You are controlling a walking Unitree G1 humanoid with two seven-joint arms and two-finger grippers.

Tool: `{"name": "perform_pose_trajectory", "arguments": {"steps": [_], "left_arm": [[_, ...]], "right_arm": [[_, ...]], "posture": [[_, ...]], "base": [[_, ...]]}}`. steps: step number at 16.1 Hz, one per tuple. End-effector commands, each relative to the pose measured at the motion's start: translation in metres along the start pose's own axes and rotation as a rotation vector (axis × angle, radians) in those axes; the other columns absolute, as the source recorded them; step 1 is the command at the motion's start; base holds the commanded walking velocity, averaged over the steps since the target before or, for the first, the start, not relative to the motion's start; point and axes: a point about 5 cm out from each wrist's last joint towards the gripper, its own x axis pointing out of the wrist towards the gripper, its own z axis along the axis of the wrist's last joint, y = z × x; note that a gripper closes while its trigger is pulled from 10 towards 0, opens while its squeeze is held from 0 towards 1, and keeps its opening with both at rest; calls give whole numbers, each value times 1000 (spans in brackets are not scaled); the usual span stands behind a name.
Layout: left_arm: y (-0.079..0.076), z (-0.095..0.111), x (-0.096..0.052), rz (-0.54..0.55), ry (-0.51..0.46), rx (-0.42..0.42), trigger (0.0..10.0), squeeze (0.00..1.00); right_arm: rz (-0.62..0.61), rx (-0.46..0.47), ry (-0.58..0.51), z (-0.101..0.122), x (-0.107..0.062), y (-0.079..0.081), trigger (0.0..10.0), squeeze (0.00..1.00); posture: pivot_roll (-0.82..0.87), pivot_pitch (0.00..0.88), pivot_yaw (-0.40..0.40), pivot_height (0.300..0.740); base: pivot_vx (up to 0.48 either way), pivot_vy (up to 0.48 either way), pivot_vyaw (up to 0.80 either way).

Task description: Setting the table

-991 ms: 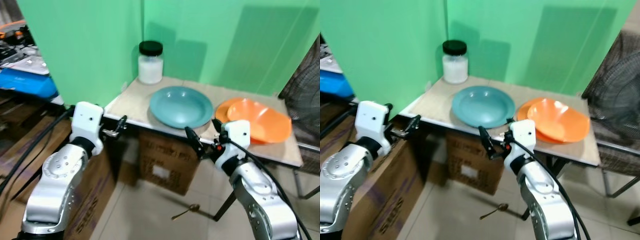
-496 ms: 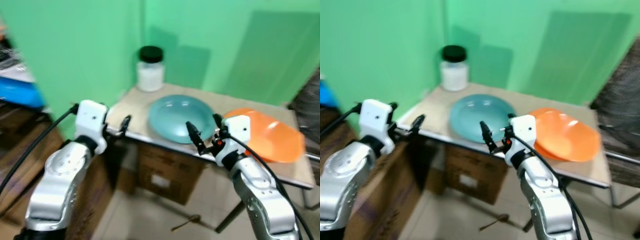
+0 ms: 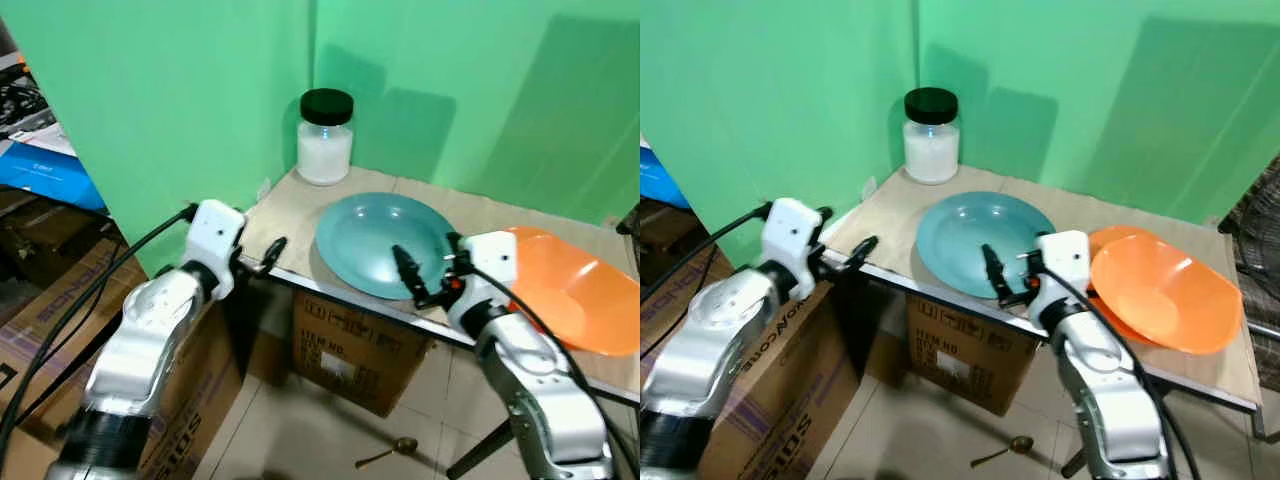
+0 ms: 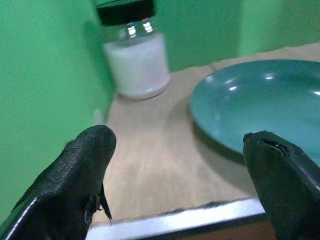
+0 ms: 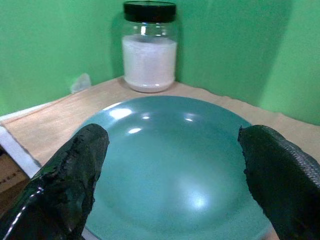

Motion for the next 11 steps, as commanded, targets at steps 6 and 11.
{"name": "perform_pose_trajectory", "arguments": {"steps": [6, 11], "left_arm": [[12, 2, 60, -100, 11, 63, 10000, 0], [-14, 9, 93, -191, 9, 39, 10000, 0]], "right_arm": [[-9, -34, 19, 9, -9, -20, 10000, 0], [-43, -81, 42, 16, -25, -34, 10000, 0]], "posture": [[-110, 0, -26, 740], [-217, 0, -18, 740]], "base": [[0, 0, 0], [0, 0, 0]]}}
